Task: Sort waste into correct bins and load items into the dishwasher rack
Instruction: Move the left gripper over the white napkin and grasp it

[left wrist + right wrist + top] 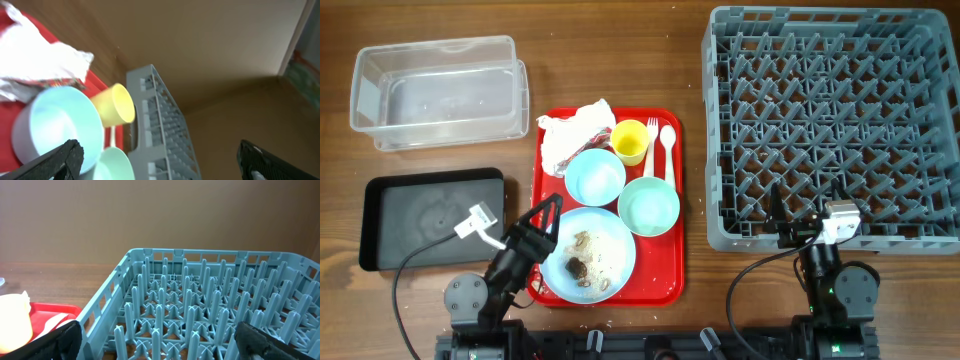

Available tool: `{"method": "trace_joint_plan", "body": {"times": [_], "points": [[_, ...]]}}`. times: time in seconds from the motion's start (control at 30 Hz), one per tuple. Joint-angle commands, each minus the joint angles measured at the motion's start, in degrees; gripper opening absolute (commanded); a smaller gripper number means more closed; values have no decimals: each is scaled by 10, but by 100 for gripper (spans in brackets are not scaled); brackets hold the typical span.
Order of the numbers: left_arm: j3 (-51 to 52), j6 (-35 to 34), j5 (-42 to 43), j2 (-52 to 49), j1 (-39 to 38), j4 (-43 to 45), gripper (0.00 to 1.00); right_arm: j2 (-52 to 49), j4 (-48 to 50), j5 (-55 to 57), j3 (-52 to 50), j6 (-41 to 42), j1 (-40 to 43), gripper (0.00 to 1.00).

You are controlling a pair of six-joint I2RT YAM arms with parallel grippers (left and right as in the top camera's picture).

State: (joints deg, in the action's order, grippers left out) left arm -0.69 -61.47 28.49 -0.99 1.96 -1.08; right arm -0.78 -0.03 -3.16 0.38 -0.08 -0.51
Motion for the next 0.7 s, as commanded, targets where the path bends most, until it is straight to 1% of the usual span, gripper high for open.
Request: {"method": "trace_joint_plan", "body": {"times": [0.0,0.13,0.3,0.47,0.53,0.67], "points": [[-12,77,-31,-24,-3,-5,99,0,1,0,-1,5,-3,100],[-69,134,-37,-67,-3,-54,99,0,1,0,-1,5,-3,100],[-176,193,-50,-142,-3,-130,100,0,1,0,-1,5,-3,100],[-285,196,-50,-219,-3,-214,100,0,1,0,-1,5,-3,100],[-331,218,-50,-251,-3,-264,99,0,1,0,-1,5,-3,100],[-432,226,-61,-325,-3,-391,99,0,1,0,-1,5,-3,100]]}}
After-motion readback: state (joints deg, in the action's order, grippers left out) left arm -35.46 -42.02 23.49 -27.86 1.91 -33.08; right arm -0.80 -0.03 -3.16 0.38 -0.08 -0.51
